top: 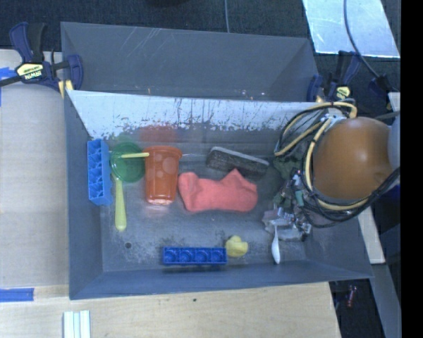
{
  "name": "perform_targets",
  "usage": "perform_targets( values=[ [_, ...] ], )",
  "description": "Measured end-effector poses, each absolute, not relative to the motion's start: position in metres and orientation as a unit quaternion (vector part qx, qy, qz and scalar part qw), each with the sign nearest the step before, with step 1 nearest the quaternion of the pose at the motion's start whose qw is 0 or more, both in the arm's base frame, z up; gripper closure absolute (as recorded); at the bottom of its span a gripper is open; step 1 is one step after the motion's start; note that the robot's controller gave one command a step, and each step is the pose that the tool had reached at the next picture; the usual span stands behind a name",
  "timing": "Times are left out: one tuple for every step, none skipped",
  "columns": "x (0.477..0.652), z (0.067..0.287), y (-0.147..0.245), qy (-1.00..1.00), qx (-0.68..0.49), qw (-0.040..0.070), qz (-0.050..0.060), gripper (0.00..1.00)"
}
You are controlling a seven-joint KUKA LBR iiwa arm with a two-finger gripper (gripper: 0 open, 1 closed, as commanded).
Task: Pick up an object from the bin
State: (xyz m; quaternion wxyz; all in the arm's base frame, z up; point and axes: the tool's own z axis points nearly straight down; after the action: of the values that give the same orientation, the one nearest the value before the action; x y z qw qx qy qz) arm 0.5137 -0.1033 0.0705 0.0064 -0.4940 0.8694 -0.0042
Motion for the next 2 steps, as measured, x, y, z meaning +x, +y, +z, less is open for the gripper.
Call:
perform_targets(
  values=[
    [0.5137, 0.0706, -0.1032, 0.869, -0.494, 0.006, -0.004, 1.00],
    [0.5140, 0.0728, -0.1031, 0.869, -0.494, 0.008, -0.005, 1.00]
  ],
)
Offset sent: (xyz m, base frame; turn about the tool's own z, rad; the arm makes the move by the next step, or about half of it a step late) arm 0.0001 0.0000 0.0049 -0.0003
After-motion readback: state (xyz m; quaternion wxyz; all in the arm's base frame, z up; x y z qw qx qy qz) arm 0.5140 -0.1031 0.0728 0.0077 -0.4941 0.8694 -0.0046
